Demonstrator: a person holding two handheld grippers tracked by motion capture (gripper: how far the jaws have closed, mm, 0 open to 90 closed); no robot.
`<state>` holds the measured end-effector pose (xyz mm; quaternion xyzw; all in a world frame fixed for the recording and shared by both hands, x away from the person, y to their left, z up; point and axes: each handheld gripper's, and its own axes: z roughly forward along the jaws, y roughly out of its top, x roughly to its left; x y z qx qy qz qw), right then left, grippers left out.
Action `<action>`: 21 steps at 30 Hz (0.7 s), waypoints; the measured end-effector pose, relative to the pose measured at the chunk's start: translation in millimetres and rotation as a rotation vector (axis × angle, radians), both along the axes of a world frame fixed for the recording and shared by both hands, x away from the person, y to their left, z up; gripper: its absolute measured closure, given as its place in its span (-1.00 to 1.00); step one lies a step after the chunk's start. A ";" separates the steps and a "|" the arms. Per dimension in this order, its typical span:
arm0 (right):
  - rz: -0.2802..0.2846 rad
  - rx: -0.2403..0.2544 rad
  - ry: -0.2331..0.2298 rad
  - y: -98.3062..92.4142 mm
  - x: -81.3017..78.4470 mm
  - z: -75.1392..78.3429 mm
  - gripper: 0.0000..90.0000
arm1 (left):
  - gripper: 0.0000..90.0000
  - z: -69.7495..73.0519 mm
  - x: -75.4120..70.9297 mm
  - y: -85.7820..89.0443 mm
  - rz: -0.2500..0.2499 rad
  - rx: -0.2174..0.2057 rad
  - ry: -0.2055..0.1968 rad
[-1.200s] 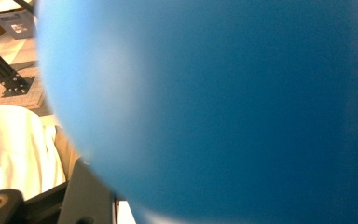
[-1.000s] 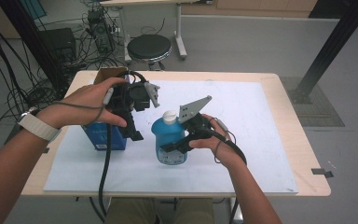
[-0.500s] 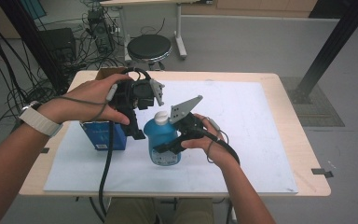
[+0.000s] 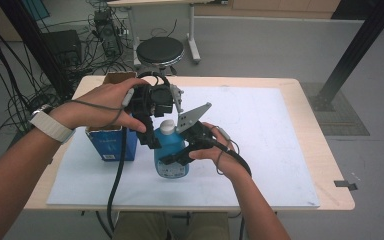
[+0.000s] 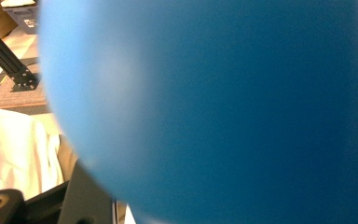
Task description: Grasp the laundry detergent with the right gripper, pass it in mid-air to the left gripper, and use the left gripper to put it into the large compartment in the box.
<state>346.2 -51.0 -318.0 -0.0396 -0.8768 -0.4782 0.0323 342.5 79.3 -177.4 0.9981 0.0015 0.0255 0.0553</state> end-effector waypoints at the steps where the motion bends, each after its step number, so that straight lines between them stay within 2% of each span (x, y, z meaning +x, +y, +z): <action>1: 0.002 0.000 0.003 0.5 0.2 -0.5 -0.03 | -0.79 -0.3 0.0 -0.5 0.004 0.001 -0.001; 21: 0.005 0.001 0.020 4.2 0.4 -3.0 -0.03 | -0.79 -5.1 4.1 -9.1 0.015 0.010 0.012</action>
